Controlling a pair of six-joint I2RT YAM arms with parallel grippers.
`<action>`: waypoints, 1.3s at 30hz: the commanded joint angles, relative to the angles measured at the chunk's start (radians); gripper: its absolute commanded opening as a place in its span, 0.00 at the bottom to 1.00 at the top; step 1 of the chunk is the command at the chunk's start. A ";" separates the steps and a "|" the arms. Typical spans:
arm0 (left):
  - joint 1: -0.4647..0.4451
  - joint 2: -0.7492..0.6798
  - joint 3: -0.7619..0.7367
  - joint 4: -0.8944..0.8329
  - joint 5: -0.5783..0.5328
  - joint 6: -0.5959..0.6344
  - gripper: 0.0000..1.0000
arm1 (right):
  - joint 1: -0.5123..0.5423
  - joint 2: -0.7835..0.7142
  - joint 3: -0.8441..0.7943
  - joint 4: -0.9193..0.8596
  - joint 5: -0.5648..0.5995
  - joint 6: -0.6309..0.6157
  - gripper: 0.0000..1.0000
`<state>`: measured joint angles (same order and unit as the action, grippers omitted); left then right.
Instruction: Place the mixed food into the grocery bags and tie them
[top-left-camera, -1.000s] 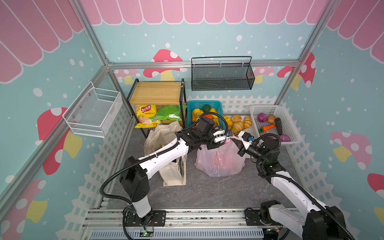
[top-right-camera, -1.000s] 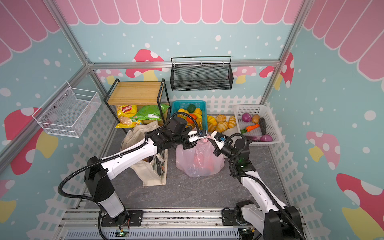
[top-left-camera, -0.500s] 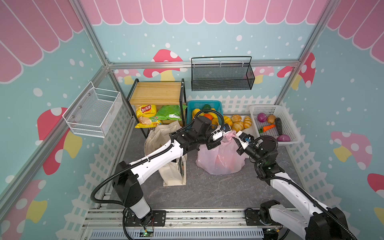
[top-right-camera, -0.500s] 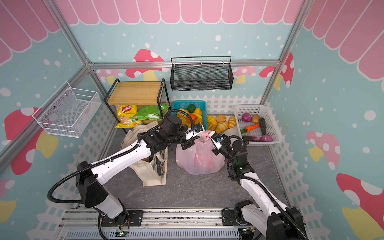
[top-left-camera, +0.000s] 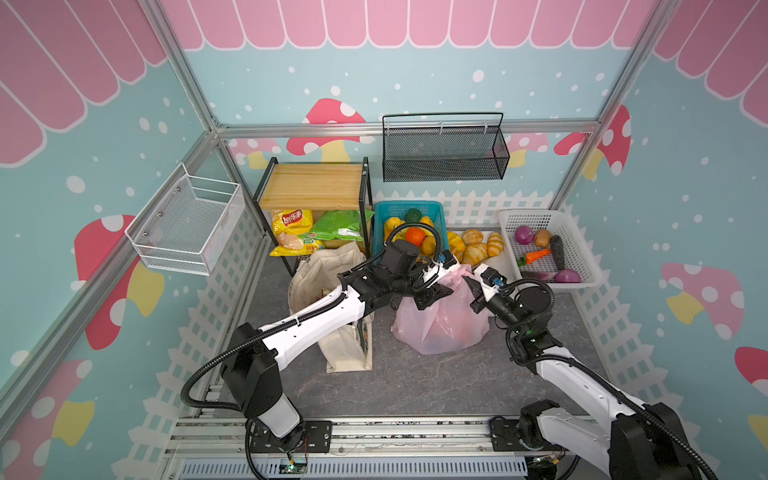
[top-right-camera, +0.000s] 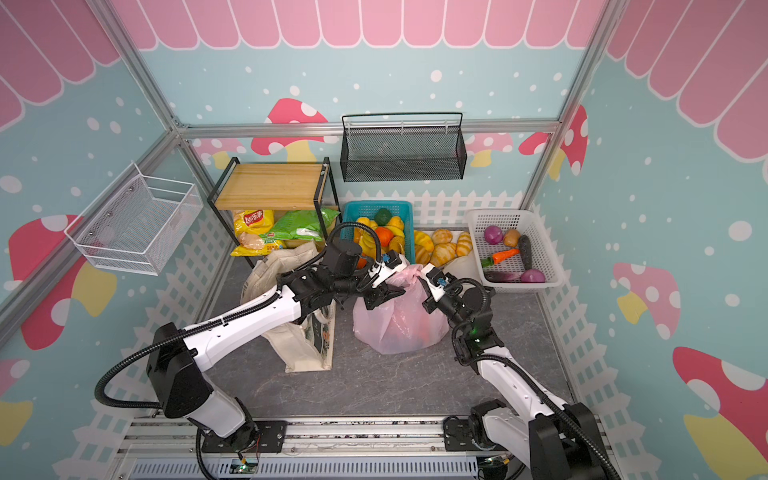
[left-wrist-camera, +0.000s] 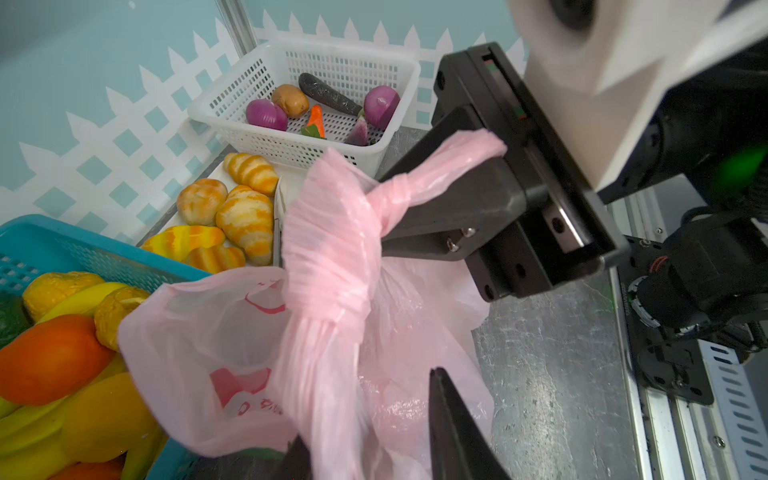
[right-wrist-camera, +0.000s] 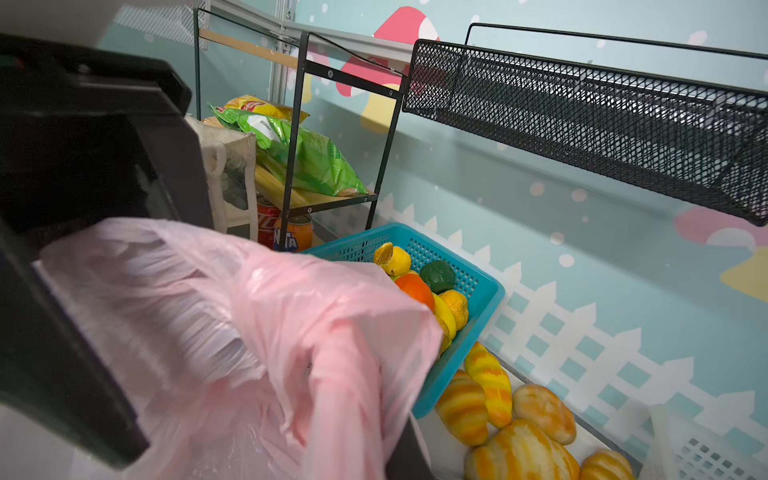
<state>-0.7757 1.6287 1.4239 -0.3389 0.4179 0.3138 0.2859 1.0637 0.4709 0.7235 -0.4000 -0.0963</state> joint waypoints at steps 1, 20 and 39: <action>0.028 -0.027 0.070 -0.055 0.038 0.064 0.43 | -0.002 -0.009 -0.014 0.052 -0.025 -0.002 0.00; 0.139 0.136 0.358 -0.315 0.097 0.413 0.18 | -0.002 -0.011 0.004 0.036 -0.057 -0.013 0.00; 0.063 0.246 0.405 -0.432 0.179 0.621 0.13 | -0.002 -0.007 0.018 0.050 -0.071 0.040 0.00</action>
<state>-0.7040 1.8500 1.8183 -0.7399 0.5549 0.8837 0.2859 1.0569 0.4679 0.7341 -0.4549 -0.0654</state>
